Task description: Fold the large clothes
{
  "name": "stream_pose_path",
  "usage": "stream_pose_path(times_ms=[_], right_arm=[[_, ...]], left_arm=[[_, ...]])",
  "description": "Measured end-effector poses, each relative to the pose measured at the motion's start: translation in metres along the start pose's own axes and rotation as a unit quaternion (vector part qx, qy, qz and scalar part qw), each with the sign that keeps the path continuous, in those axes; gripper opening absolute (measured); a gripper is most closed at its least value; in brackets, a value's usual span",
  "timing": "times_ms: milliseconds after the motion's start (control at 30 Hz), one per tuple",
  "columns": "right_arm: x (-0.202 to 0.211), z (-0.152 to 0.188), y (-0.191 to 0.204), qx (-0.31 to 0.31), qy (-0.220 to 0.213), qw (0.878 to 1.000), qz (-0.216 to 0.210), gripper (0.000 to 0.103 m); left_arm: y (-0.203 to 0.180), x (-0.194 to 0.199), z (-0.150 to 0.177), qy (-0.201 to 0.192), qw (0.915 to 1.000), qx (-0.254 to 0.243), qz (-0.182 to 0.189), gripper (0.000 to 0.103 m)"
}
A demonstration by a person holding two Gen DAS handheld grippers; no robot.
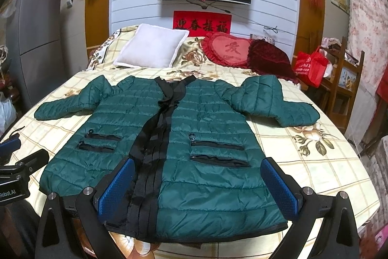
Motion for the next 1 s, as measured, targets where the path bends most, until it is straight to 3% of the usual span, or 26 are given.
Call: stream_pose_path(times_ms=[600, 1000], right_arm=[[-0.026, 0.005, -0.004, -0.013, 0.031, 0.999, -0.004, 0.103], [-0.024, 0.006, -0.002, -0.010, 0.026, 1.000, -0.007, 0.103]], left_arm=[[0.014, -0.030, 0.005, 0.037, 0.9990, 0.021, -0.014, 0.103], [0.011, -0.032, 0.006, 0.040, 0.9989, 0.019, -0.017, 0.103]])
Point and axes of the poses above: each gripper's, at about its wrist camera, not at the fingertips, and x roughly against the way its jaws point, y to its left, z to its underside, the point moved 4 cm from there along -x, roughly the way its jaws point, and after that the axes turned 15 degrees about y, right-handed, at the moved point
